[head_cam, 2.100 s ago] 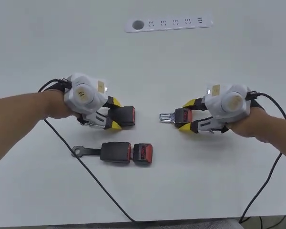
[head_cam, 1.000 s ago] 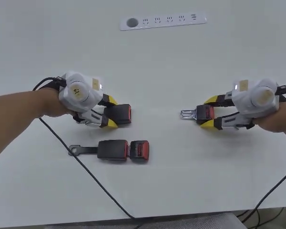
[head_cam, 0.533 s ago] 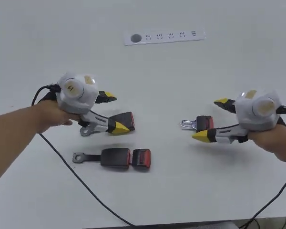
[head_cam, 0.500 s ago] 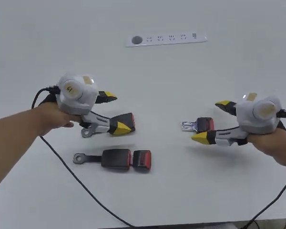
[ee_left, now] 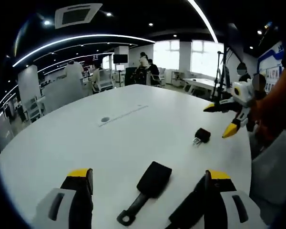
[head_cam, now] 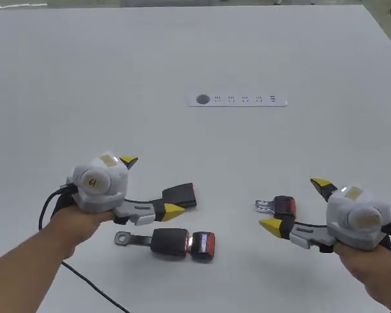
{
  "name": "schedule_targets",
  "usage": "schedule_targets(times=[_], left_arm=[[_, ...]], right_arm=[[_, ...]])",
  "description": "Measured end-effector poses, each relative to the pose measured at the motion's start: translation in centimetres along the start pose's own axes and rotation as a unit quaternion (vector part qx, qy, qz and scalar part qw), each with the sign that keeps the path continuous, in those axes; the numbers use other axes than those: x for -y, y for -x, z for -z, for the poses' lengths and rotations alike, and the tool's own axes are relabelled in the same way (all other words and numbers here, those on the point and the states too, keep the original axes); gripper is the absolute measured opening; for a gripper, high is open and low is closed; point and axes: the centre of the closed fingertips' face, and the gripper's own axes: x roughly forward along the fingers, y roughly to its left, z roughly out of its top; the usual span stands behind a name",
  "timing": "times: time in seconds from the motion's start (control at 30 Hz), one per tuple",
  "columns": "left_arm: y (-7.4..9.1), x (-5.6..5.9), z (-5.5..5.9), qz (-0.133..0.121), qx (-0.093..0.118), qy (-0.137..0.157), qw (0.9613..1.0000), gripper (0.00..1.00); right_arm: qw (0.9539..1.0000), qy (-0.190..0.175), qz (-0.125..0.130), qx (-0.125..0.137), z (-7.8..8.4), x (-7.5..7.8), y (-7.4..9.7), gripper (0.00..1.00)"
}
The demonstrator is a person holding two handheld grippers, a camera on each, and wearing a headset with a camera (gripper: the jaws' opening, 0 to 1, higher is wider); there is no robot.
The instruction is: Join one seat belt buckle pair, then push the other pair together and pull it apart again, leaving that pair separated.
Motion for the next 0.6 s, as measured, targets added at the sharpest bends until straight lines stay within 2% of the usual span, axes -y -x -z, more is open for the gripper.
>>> schedule_targets(times=[0.03, 0.13, 0.23, 0.3, 0.4, 0.47, 0.6], left_arm=[[0.1, -0.1, 0.2, -0.001, -0.001, 0.000, 1.0000, 1.00], [1.9, 0.6, 1.5, -0.009, -0.009, 0.004, 0.9999, 1.00], [3.6, 1.1, 2.1, -0.012, -0.006, 0.001, 0.9999, 1.00], [4.9, 1.4, 2.0, -0.016, -0.001, -0.015, 0.9998, 1.00], [6.1, 1.7, 2.3, -0.018, 0.000, -0.012, 0.9998, 1.00], [6.9, 2.1, 2.5, -0.018, 0.011, -0.005, 0.9998, 1.00], [8.0, 3.2, 4.2, -0.016, 0.001, -0.002, 0.9999, 1.00]], right_arm=[[0.9999, 0.012, -0.002, 0.005, -0.3, -0.4, 0.3, 0.95], [0.9997, 0.022, -0.008, 0.003, -0.4, -1.5, 1.1, 0.96], [0.9994, 0.034, -0.008, 0.007, -0.4, -2.2, 2.1, 0.95], [0.9993, 0.033, -0.009, 0.014, -0.5, -2.9, 2.9, 0.96], [0.9988, 0.046, -0.011, 0.011, 0.2, -4.0, 3.8, 0.97], [0.9980, 0.060, -0.020, 0.007, 0.8, -5.0, 4.6, 0.97], [0.9970, 0.069, -0.035, 0.002, 1.9, -6.6, 5.9, 0.98]])
